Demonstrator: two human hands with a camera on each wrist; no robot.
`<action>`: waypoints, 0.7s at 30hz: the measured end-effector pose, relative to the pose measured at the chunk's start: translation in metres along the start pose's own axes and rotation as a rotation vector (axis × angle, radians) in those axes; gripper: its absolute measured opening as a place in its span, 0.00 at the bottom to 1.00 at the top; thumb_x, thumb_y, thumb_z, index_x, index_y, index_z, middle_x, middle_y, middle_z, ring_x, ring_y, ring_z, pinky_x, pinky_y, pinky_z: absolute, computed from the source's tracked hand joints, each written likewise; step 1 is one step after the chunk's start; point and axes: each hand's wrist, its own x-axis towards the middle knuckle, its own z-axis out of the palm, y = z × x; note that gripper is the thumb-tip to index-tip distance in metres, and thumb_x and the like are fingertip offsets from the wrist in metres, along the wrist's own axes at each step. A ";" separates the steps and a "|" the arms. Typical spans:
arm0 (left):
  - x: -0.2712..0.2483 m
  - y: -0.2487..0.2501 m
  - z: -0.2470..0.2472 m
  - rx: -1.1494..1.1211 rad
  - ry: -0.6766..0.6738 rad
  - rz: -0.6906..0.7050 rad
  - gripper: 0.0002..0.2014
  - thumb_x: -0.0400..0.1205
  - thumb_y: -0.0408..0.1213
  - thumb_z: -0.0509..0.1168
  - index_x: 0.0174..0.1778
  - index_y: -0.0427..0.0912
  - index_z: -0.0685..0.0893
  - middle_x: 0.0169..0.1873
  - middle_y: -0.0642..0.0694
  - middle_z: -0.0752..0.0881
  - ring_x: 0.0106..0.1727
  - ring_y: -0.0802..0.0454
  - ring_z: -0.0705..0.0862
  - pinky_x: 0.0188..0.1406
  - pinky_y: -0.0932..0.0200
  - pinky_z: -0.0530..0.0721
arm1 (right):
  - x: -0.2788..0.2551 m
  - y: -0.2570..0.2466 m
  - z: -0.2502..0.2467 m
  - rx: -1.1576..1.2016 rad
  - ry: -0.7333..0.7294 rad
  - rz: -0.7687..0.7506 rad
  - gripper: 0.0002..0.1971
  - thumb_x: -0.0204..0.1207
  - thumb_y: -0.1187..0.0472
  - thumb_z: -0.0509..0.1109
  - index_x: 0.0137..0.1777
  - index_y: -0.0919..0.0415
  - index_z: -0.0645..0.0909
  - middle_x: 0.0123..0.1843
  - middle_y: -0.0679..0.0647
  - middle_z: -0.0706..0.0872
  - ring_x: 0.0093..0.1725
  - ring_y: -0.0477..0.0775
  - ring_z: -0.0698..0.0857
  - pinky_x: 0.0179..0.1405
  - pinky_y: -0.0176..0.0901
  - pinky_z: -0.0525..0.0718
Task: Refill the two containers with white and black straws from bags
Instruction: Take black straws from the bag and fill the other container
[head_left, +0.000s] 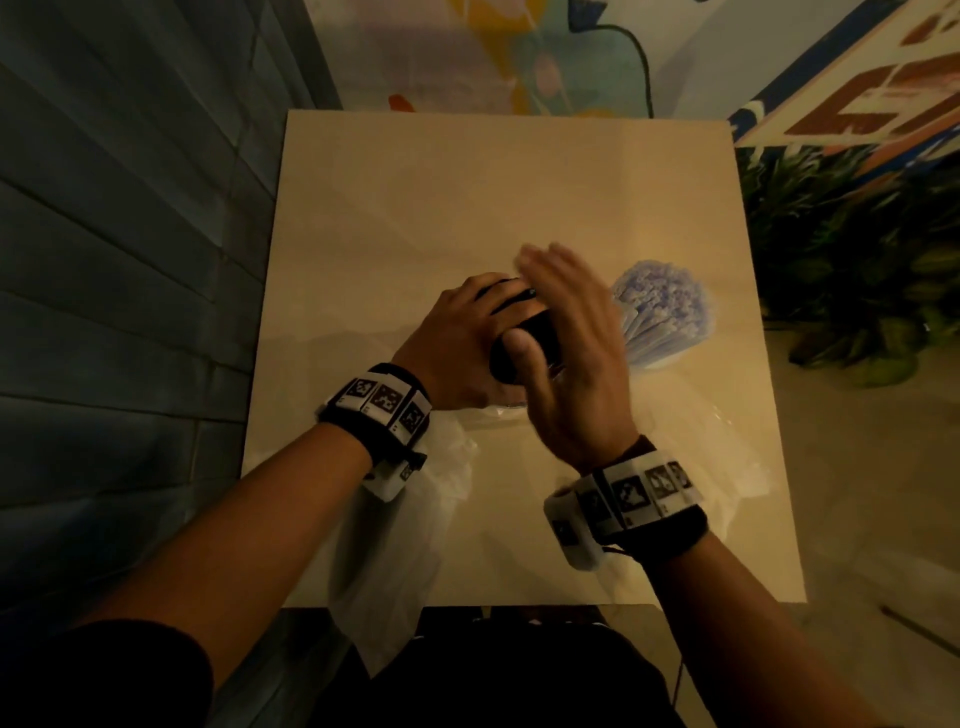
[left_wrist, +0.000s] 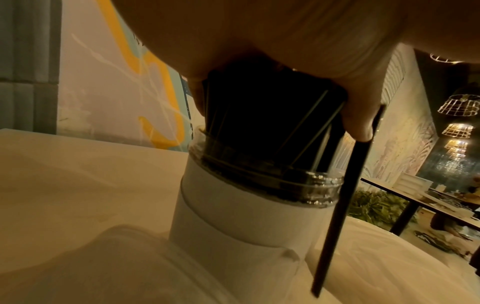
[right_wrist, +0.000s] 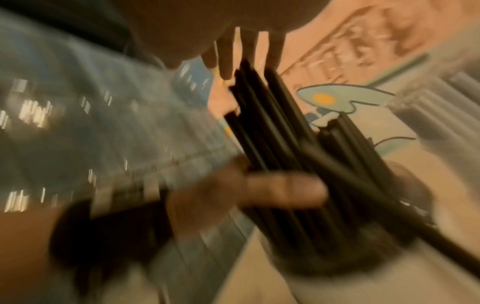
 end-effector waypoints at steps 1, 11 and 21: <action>0.001 -0.001 -0.001 -0.007 -0.006 0.000 0.40 0.71 0.63 0.63 0.79 0.51 0.68 0.76 0.49 0.71 0.77 0.44 0.66 0.68 0.46 0.75 | -0.005 0.004 0.007 -0.073 -0.099 -0.001 0.29 0.89 0.44 0.52 0.79 0.64 0.72 0.81 0.58 0.73 0.85 0.59 0.64 0.83 0.59 0.63; -0.001 -0.001 -0.002 0.042 -0.078 -0.023 0.50 0.68 0.73 0.67 0.83 0.55 0.60 0.81 0.52 0.63 0.82 0.48 0.58 0.78 0.45 0.61 | -0.079 0.047 -0.025 0.064 0.146 0.235 0.12 0.86 0.62 0.63 0.61 0.67 0.84 0.57 0.58 0.87 0.56 0.56 0.86 0.56 0.52 0.84; -0.021 0.003 -0.002 -0.004 0.062 -0.116 0.60 0.61 0.74 0.73 0.85 0.50 0.57 0.85 0.46 0.53 0.86 0.46 0.49 0.81 0.32 0.52 | -0.135 0.138 0.040 -0.415 -0.510 0.351 0.24 0.74 0.64 0.73 0.71 0.56 0.80 0.70 0.56 0.82 0.67 0.65 0.78 0.65 0.61 0.79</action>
